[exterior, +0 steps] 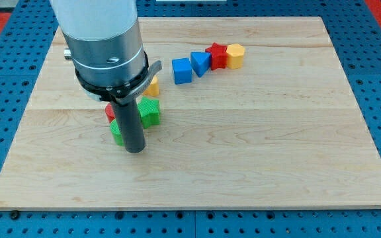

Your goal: Push the green star closer to the yellow heart

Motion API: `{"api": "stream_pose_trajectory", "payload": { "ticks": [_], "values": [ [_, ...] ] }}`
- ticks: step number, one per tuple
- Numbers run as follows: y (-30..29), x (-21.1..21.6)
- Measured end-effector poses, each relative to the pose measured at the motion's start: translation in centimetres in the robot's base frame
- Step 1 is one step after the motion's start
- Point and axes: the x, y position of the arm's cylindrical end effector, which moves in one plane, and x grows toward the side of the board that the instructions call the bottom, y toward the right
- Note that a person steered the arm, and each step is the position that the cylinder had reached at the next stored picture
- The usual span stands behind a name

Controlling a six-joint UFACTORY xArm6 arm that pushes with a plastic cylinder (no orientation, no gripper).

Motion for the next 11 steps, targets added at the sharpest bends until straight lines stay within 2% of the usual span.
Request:
{"api": "stream_pose_trajectory", "payload": {
  "ticks": [2, 4, 6, 11],
  "values": [
    [3.1, 0.0],
    [1.9, -0.2],
    [1.9, -3.2],
    [1.9, -6.5]
  ]
}}
